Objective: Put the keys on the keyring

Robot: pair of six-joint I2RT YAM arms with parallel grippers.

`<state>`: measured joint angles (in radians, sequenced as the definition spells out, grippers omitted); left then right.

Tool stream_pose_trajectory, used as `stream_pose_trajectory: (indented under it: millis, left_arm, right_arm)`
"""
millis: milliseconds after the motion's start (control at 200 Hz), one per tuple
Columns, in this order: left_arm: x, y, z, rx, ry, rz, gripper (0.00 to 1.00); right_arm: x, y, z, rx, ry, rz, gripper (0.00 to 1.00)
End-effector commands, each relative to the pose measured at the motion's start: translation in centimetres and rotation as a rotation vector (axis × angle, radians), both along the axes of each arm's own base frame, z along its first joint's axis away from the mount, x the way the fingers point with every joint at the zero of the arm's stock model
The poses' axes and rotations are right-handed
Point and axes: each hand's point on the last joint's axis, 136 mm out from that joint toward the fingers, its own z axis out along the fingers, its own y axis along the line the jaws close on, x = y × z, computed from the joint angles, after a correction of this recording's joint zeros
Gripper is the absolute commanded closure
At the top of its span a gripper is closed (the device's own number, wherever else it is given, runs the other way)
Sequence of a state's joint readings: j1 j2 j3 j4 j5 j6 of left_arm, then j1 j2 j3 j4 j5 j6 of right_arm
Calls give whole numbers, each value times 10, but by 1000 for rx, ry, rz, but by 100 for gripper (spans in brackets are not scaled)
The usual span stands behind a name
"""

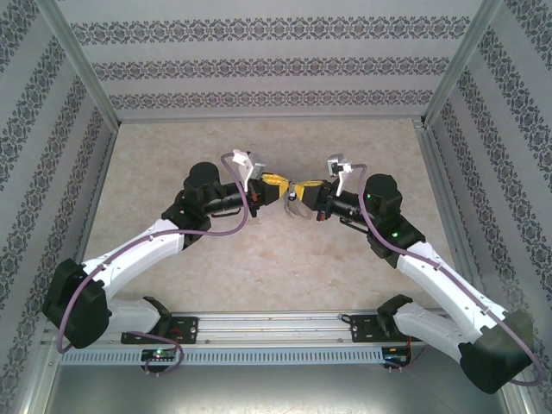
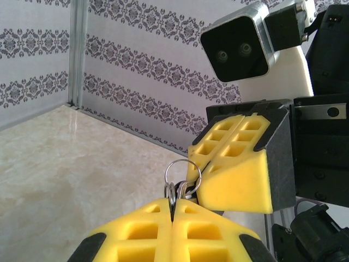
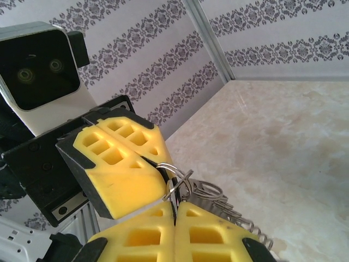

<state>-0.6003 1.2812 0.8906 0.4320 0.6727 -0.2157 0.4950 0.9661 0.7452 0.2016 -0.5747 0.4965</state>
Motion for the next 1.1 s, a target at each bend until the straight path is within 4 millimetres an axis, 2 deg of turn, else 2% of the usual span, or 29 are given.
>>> stream_pose_trajectory:
  millis: [0, 145, 275, 659, 759, 909, 1094]
  left_arm:
    - [-9, 2, 17, -13, -55, -20, 100]
    - [-11, 3, 18, -4, -65, -18, 100]
    - [-15, 3, 19, -2, -69, -38, 100]
    - [-24, 3, 22, -3, -76, -73, 100]
    - [-23, 4, 25, -16, -82, -64, 100]
    - [-21, 5, 28, -38, -88, -46, 100]
    - [-14, 8, 30, -63, -92, -2, 100]
  right_arm:
    - [-6, -5, 30, -13, -85, 4, 100]
    - [-2, -18, 29, -81, -55, -4, 100]
    - [-3, -21, 28, -95, -20, 40, 100]
    - [0, -34, 36, -213, -109, -20, 100]
    - [2, -34, 27, -215, -86, -24, 100]
    - [7, -32, -1, -213, -9, -34, 100]
    - [0, -24, -23, -200, 48, 14, 100]
